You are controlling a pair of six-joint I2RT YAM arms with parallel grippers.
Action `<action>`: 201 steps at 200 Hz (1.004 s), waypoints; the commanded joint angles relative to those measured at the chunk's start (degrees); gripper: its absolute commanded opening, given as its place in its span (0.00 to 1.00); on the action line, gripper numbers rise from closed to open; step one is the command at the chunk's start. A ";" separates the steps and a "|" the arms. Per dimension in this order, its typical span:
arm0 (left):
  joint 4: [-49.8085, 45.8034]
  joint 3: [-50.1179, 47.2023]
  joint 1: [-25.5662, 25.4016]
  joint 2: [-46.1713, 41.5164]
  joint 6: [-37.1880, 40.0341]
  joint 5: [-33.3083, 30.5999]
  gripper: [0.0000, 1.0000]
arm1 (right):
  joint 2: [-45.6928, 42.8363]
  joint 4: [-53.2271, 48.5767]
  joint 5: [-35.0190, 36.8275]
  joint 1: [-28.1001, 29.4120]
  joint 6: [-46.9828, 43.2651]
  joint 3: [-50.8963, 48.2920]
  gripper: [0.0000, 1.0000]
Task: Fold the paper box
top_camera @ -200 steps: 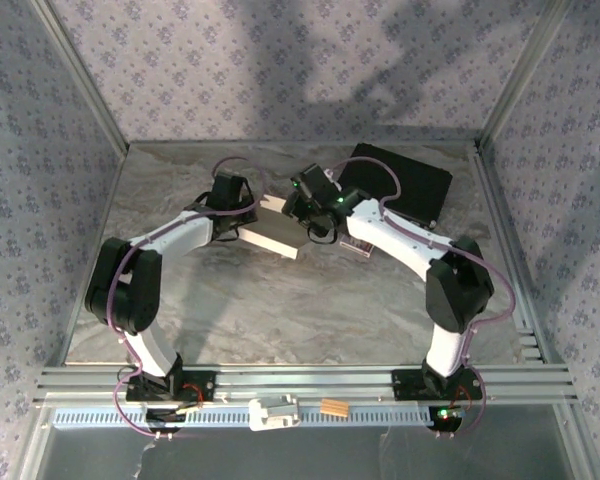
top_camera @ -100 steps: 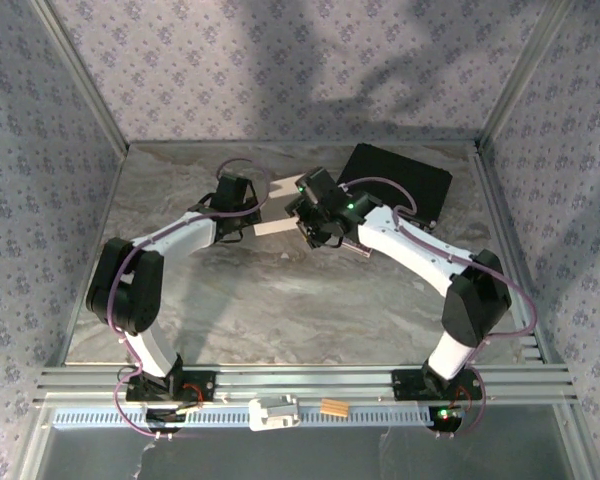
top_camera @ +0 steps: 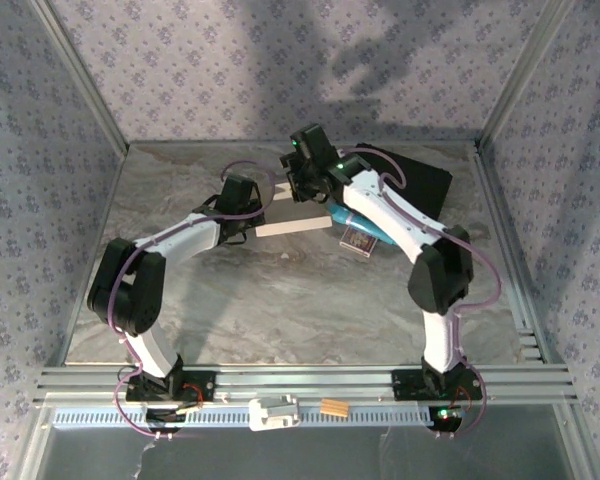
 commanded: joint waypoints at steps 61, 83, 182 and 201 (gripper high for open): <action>-4.89 -0.74 -1.42 -0.69 -1.22 -2.48 0.00 | 7.62 -16.16 -1.62 -0.91 4.91 12.12 0.54; -4.84 -0.68 -1.47 -0.61 -1.09 -2.55 0.00 | 8.13 -15.22 -2.43 -1.24 5.47 11.57 0.54; -4.67 -0.64 -2.59 -1.40 0.25 -4.18 0.00 | 11.66 -12.64 -5.66 -3.35 4.18 12.29 0.35; -4.75 -0.71 -2.83 -1.49 0.30 -4.61 0.00 | 11.63 -11.63 -7.34 -3.64 3.76 11.03 0.25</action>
